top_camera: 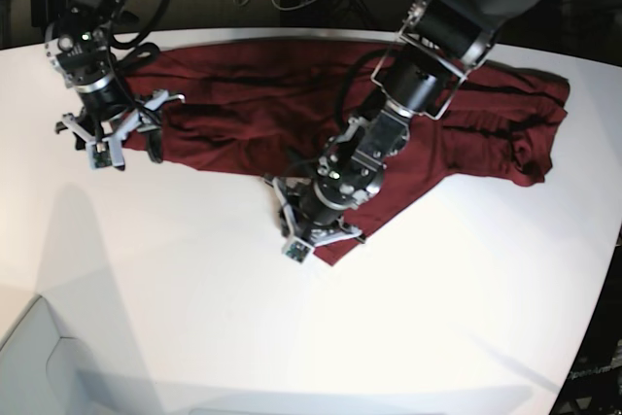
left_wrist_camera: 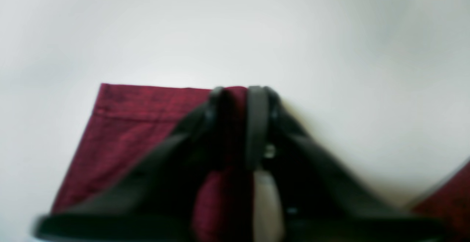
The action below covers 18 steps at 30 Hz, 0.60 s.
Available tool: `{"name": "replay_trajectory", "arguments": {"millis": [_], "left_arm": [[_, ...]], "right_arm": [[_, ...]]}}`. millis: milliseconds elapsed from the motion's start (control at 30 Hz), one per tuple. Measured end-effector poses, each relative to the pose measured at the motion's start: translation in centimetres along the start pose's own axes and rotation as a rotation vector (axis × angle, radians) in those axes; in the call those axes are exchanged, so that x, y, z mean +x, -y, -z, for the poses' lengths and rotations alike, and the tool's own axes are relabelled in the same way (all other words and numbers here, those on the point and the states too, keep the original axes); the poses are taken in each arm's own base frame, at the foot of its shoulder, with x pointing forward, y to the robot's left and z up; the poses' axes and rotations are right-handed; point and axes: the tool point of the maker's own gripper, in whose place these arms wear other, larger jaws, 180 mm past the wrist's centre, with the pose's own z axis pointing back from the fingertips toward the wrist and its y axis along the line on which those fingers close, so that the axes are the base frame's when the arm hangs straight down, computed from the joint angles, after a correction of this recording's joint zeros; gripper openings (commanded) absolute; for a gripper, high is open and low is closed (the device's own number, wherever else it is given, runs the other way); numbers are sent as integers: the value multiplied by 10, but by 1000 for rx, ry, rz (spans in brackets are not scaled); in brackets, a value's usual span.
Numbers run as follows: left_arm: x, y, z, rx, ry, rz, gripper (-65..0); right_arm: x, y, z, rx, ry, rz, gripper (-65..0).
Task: Layout the t-shirt on the table in an organized manner, then fold the t-shirt properly
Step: 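Press the sleeve end flat onto the strip with the left gripper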
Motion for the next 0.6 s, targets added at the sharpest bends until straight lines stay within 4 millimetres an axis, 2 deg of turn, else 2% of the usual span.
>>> {"name": "replay_trajectory", "arguments": {"millis": [67, 167, 333, 467, 600], "left_arm": [[-2, -2, -1, 6, -1, -21, -636], [-3, -15, -5, 39, 13, -119, -650], [-5, -66, -24, 167, 12, -269, -649], [12, -81, -49, 220, 112, -323, -649], [51, -93, -81, 257, 262, -335, -649]], "right_arm": [[0, 0, 0, 0, -1, 1, -298], [0, 0, 0, 0, 2, 0, -298], [0, 0, 0, 1, 2, 1, -298], [-2, -1, 0, 2, -3, 2, -298], [-5, -5, -1, 13, -13, 0, -298]]}}
